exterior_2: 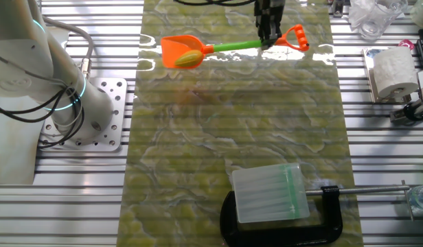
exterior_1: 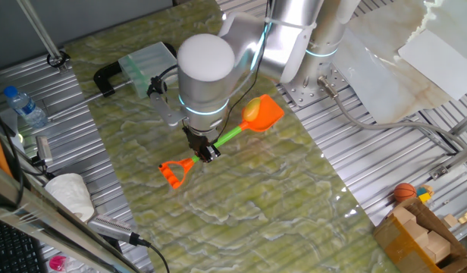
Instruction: Use a shovel to scoop up an object
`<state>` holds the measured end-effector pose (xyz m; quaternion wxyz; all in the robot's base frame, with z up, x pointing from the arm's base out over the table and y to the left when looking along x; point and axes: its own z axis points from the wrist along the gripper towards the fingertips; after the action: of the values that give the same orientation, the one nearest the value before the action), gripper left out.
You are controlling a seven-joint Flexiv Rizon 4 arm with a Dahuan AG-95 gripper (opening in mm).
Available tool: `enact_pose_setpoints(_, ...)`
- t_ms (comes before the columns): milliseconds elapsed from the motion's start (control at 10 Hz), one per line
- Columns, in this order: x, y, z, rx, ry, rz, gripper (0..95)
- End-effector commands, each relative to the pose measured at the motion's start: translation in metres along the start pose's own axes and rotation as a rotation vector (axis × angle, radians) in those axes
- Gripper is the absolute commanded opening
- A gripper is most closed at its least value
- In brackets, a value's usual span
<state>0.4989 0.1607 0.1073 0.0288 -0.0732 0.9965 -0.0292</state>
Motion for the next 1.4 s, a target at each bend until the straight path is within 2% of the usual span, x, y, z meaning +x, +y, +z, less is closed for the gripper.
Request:
enact_pose_setpoints(100,-0.002,0.001,0.0,0.0,-0.019,-0.003,0.0)
enact_pose_setpoints(200,-0.001,0.002,0.0,0.002,-0.031,-0.002,0.0)
enact_pose_setpoints(500,0.001,0.007,-0.003,0.004,-0.03,0.006,0.0)
enact_pose_setpoints(900,0.006,0.014,-0.008,0.009,-0.061,0.01,0.0)
enact_pose_setpoints(1400,0.007,0.016,-0.008,0.011,-0.052,0.016,0.0)
